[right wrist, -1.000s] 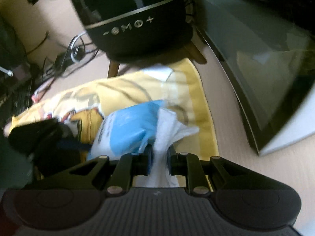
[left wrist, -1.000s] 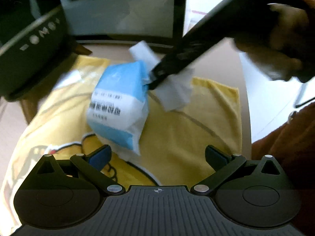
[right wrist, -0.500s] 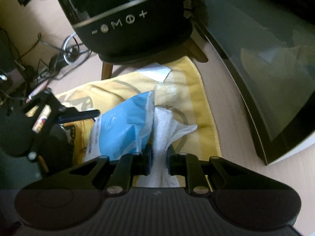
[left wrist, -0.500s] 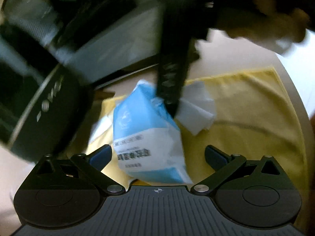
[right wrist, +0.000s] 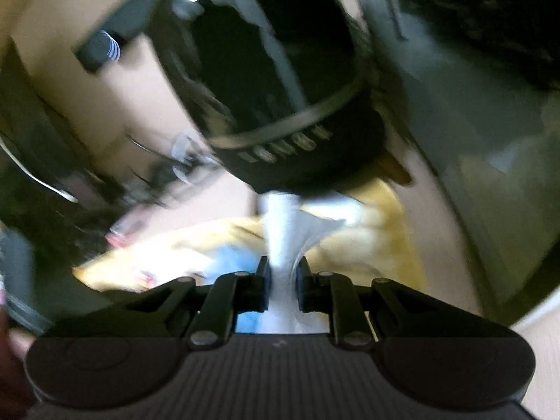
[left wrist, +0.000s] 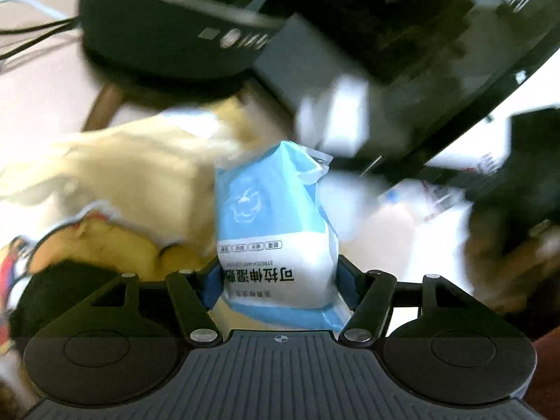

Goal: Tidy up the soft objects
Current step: 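Grasp the blue-and-white wipes pack with the left tool, then hold the wipes pack with the left tool while the right tool wipes it with the tissue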

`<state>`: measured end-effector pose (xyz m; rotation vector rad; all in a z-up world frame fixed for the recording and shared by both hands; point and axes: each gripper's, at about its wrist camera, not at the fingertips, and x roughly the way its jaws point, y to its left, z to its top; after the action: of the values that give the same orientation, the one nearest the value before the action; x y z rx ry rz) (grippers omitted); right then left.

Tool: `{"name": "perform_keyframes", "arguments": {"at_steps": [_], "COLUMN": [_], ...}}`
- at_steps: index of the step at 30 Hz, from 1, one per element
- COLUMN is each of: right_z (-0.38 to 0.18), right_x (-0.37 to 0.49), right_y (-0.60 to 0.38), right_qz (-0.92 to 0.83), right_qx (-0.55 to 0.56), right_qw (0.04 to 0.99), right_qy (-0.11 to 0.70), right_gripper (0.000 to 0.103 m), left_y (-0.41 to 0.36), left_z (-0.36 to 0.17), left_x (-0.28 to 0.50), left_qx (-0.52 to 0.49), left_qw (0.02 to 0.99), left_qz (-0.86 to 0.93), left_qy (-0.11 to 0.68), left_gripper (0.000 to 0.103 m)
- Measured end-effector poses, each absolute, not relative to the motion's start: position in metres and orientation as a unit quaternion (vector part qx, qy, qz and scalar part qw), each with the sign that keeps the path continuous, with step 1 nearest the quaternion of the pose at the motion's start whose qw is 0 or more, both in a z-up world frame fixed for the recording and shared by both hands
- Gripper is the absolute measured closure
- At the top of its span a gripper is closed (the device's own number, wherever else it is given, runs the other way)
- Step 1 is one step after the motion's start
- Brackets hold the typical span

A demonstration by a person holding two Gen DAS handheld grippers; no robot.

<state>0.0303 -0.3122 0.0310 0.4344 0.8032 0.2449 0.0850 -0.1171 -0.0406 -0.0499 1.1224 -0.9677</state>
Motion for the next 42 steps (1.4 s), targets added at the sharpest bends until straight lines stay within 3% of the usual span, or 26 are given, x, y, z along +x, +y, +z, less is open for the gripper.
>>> {"name": "perform_keyframes", "arguments": {"at_steps": [6,10,17,23,25,34,42], "right_z": [-0.008,-0.016,-0.029,-0.036,-0.029,-0.021,-0.035], "right_x": [0.043,0.041,0.036,0.039,0.043,0.069,0.077], "right_y": [-0.298,-0.314,-0.323,-0.305,-0.294,-0.254,-0.274], "right_qz": [0.164,0.139,0.066,0.091,0.115,0.218,0.153], "right_qx": [0.263,0.282,0.203,0.206,0.208,0.252,0.266], "right_qw": [0.833,0.831,0.844,0.839,0.843,0.825,0.825], "right_qy": [0.459,0.458,0.492,0.495,0.483,0.457,0.475], "right_gripper": [0.087,0.087,0.087,0.087,0.087,0.087,0.088], "left_y": [-0.113,-0.109,-0.105,-0.093,-0.086,-0.091,-0.114], "left_z": [-0.055,-0.05,-0.038,-0.029,-0.022,-0.034,-0.026], "left_x": [0.079,0.079,0.097,0.098,0.096,0.085,0.078], "left_qx": [-0.02,-0.02,-0.019,-0.011,0.003,0.088,0.18], "left_qw": [0.75,0.763,0.781,0.796,0.802,0.802,0.821], "left_qz": [-0.405,-0.393,-0.376,-0.353,-0.348,-0.342,-0.338], "left_qy": [0.523,0.513,0.498,0.492,0.486,0.481,0.424], "left_gripper": [0.03,0.028,0.022,0.014,0.009,0.008,0.008]}}
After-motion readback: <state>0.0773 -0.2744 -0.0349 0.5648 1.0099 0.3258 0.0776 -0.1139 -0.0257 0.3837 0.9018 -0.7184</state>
